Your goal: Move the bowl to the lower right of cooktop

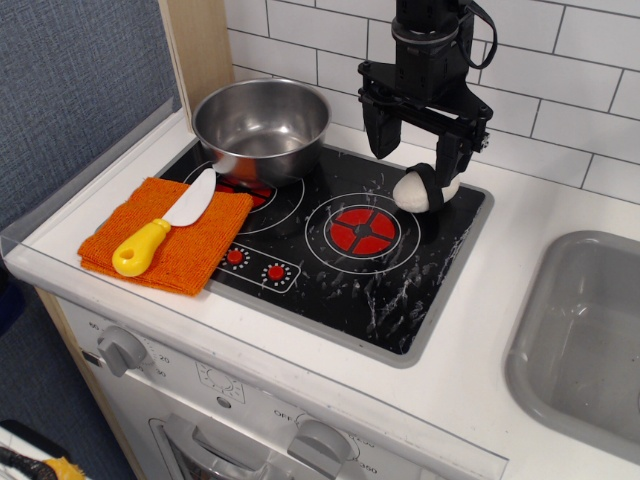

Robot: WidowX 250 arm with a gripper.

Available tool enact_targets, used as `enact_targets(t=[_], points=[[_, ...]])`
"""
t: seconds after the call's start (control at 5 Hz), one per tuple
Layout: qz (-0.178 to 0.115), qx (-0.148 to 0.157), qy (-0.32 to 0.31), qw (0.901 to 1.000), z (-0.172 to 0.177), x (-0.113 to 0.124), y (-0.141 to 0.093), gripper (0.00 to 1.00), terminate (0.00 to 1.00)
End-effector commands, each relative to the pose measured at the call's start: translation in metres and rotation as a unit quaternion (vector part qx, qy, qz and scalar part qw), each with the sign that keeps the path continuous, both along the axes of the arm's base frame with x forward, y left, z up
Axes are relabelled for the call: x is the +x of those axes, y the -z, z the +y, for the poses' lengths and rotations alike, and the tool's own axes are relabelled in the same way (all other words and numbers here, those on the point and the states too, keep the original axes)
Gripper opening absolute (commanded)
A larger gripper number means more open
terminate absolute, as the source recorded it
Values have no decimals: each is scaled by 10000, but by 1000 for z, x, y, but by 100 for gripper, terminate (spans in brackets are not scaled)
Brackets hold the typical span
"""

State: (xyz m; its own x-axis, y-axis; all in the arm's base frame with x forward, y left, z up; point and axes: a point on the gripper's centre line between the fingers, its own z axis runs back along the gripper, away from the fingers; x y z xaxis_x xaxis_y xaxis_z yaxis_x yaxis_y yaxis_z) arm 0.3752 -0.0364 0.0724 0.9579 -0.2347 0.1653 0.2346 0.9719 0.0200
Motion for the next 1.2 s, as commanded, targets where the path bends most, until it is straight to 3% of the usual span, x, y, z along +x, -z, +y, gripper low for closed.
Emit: enact_targets(t=[0.0,0.4,1.0], points=[[0,0,0,10000,0,0,0,100,0],[-216,-7,-414,9989,54,3,-26,100,0],[-31,216,-957,9952,109,7,-26,100,0]])
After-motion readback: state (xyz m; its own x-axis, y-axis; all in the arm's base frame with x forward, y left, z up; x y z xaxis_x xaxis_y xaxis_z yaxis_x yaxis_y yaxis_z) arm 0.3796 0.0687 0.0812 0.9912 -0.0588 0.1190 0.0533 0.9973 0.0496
